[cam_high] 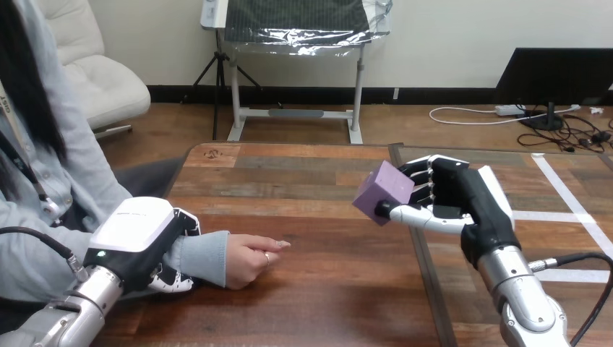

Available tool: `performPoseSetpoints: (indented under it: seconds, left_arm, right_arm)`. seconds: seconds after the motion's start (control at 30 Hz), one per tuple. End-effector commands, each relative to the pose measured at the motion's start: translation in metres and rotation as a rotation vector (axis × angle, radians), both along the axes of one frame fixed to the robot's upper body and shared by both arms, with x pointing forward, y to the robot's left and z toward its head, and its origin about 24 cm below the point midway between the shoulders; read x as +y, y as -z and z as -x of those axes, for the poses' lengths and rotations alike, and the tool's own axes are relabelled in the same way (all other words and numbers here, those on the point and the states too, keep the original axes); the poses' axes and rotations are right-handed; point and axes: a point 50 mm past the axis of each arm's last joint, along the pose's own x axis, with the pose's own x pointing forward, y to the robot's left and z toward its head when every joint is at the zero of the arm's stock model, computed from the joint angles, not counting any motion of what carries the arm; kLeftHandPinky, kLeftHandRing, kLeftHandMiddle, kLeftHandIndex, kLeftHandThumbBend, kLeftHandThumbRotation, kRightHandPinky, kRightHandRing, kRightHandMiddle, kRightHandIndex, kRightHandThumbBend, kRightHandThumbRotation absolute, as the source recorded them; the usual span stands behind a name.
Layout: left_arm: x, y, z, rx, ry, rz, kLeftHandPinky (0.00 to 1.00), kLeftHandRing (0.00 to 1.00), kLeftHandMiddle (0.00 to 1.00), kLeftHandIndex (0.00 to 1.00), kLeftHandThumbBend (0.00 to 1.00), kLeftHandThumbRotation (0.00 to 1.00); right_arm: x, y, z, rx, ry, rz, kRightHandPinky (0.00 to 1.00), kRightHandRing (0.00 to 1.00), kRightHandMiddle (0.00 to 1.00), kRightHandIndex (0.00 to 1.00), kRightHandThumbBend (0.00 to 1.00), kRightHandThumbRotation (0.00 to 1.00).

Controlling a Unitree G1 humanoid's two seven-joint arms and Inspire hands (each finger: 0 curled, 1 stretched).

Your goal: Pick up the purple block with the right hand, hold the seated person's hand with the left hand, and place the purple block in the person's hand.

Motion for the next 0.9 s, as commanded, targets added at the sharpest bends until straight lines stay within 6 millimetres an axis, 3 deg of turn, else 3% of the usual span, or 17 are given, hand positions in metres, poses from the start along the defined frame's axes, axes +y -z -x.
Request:
performPoseSetpoints:
  seconds: [0.0,0.87]
  left_arm:
    - [-0.008,-0.015,-0.011,-0.074,0.042,0.031,0.33,0.35,0.39,0.39,0.86,0.00]
    - [-0.023,-0.037,-0.013,-0.166,0.140,0.143,0.31,0.32,0.36,0.36,0.85,0.00]
  right_arm:
    - [0.007,-0.019,-0.013,-0.082,-0.021,0.013,0.38,0.43,0.50,0.50,0.75,0.00]
    - [0.028,-0.004,-0.016,-0.031,-0.079,0.003,0.38,0.44,0.51,0.51,0.76,0.00]
